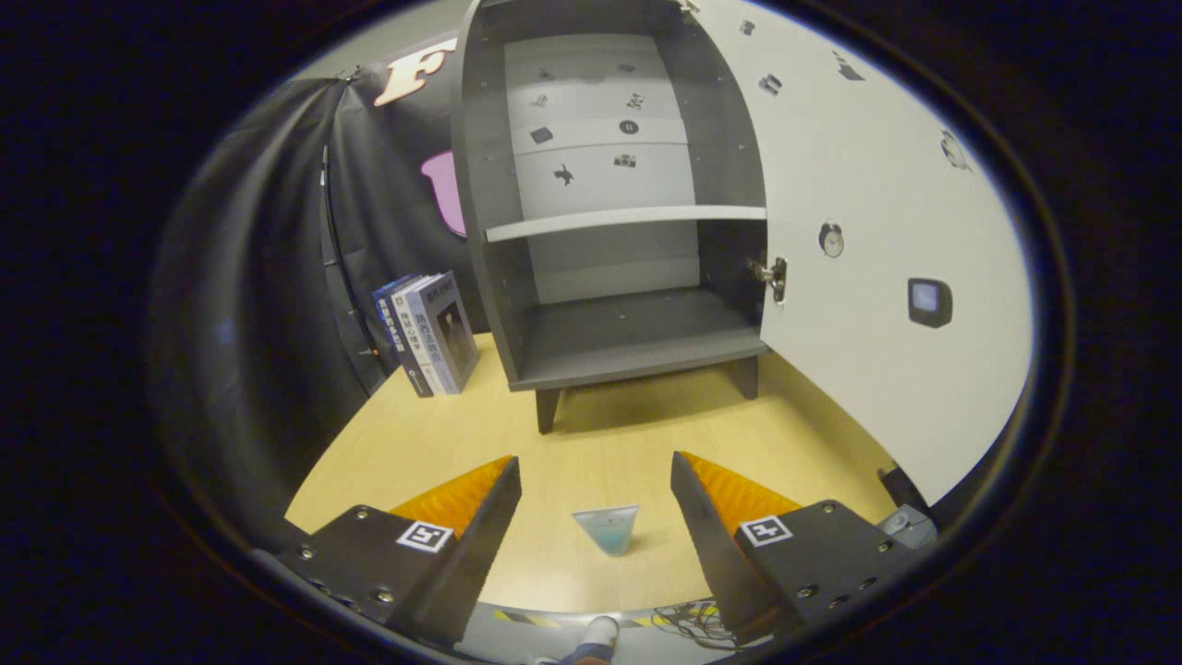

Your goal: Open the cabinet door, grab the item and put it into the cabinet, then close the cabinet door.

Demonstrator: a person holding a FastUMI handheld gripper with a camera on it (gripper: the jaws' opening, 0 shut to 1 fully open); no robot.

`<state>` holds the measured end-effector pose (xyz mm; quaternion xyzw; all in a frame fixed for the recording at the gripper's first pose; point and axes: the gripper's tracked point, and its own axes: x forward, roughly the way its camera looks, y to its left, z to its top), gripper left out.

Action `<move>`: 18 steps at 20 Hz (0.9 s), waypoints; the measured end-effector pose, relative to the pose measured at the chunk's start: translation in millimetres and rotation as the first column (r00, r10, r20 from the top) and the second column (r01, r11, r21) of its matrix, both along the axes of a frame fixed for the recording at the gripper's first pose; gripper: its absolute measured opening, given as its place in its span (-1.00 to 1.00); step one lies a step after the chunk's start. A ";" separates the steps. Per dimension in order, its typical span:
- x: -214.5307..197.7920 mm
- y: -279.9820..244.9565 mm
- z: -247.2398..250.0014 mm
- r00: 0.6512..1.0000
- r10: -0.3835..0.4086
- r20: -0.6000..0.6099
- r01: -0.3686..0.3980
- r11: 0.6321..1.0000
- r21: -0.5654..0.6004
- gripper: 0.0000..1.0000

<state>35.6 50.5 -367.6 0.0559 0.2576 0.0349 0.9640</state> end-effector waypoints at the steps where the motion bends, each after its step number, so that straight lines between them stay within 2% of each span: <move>1: 1.9 -0.9 -15.0 1.000 0.004 -0.022 -0.005 1.000 -0.023 0.94; 3: 5.4 -0.8 -39.2 0.998 0.012 -0.062 -0.014 0.999 -0.037 0.95; 8: 8.6 6.6 -84.4 0.991 0.015 -0.136 -0.011 0.999 0.032 0.93; 11: 13.0 10.7 -100.2 0.988 0.032 -0.152 -0.028 0.999 0.028 0.61; 12: 11.3 10.0 -104.6 0.988 0.031 -0.153 -0.029 0.999 0.012 0.59; 14: 15.1 11.0 -105.2 0.987 0.040 -0.156 -0.040 0.999 0.006 0.14; 18: 17.0 10.8 -98.1 0.980 0.073 -0.183 -0.074 0.997 0.003 0.14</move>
